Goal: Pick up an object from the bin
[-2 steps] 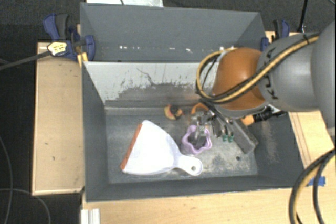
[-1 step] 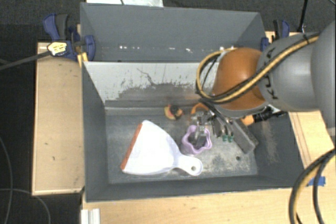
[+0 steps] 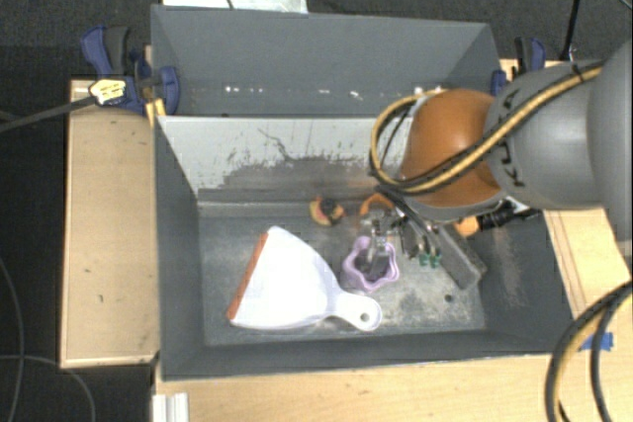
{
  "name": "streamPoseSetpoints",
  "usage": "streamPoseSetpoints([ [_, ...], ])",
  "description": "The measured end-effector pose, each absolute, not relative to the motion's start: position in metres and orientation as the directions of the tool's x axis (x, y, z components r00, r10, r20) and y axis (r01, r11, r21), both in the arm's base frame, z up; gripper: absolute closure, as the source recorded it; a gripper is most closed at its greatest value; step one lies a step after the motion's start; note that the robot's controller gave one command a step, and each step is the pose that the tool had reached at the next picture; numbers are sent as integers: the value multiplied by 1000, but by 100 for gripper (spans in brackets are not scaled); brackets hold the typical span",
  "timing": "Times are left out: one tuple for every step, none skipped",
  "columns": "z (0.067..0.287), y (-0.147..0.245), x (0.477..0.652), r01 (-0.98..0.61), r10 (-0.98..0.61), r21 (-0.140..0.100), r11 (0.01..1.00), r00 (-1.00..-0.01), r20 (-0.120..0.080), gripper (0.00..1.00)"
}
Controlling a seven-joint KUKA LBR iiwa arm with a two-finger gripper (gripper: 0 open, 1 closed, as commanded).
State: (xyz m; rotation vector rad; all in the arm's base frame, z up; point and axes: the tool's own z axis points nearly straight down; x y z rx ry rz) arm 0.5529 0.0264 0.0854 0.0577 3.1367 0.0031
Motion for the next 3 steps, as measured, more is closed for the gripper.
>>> streamPoseSetpoints([
  [92, 26, 552, 38, 38, 2, 999, -999, 1, 100],
  [105, 26, 552, 38, 38, 1, 999, -999, 3, 100],
  [124, 26, 551, 39, 39, 1, 999, -999, 6, 100],
])
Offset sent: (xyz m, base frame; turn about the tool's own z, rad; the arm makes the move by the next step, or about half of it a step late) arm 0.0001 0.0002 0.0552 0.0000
